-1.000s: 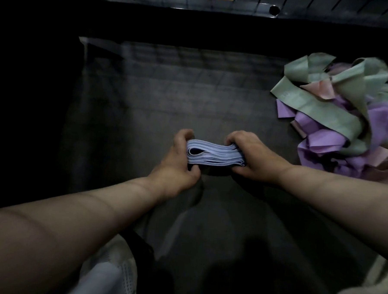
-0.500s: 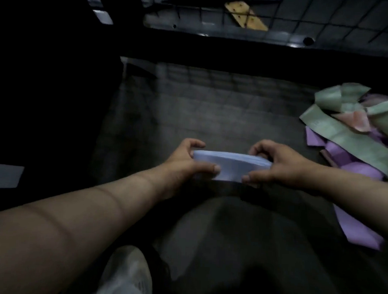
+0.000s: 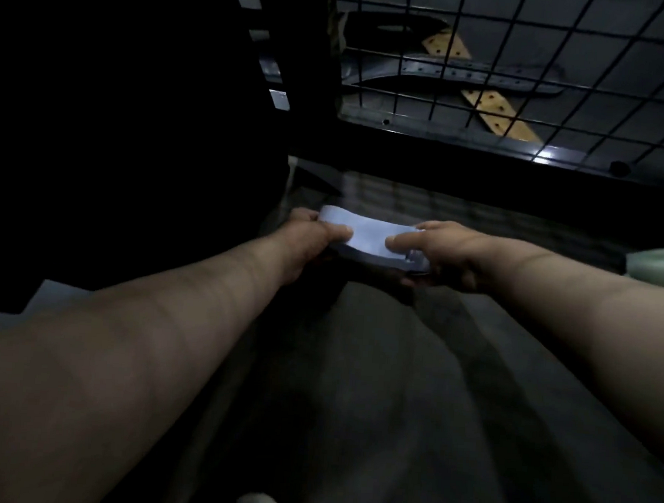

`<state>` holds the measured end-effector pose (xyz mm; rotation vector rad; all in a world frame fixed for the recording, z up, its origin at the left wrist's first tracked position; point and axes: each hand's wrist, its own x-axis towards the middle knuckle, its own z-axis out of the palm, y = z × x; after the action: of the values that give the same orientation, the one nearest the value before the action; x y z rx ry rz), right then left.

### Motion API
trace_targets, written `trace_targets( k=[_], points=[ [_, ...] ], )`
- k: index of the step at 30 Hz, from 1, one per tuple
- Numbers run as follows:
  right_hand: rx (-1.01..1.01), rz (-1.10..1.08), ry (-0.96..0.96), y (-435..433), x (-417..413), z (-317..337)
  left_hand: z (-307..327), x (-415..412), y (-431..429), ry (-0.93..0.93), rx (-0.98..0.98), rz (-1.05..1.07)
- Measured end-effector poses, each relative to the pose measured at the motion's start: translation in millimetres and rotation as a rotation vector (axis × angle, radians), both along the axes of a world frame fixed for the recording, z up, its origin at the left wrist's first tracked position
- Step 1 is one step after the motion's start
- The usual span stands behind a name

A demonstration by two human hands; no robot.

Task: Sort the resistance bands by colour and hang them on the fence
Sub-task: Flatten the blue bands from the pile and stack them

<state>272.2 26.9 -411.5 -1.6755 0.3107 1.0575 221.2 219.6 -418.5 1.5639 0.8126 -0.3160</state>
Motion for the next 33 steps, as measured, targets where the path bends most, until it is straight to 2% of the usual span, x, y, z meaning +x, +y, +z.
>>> trace_targets(
  k=[3, 5, 9, 15, 19, 21, 24, 29, 33],
  points=[
    [-0.11, 0.006, -0.007, 8, 6, -14, -15, 9, -2, -0.003, 0.232, -0.106],
    [-0.165, 0.014, -0.031, 11, 6, -22, -26, 10, -6, 0.029, 0.316, -0.106],
    [-0.209, 0.013, -0.104, 13, 9, -26, -29, 14, -7, 0.047, 0.304, -0.032],
    [-0.321, -0.059, -0.181, 19, 7, -24, -25, 18, -9, -0.023, 0.459, -0.07],
    [-0.276, -0.141, -0.211, 14, 8, -24, -25, 22, -15, -0.115, 0.349, 0.019],
    [-0.28, -0.171, -0.235, 6, 10, -23, -24, 28, -18, -0.114, 0.341, -0.021],
    [-0.349, -0.126, -0.228, 2, 12, -25, -28, 30, -23, -0.061, 0.453, -0.123],
    [-0.418, -0.128, -0.293, 5, 12, -26, -33, 29, -34, -0.058, 0.492, -0.072],
    [-0.444, -0.141, -0.266, 2, 19, -24, -31, 31, -35, -0.056, 0.511, -0.131]
  ],
)
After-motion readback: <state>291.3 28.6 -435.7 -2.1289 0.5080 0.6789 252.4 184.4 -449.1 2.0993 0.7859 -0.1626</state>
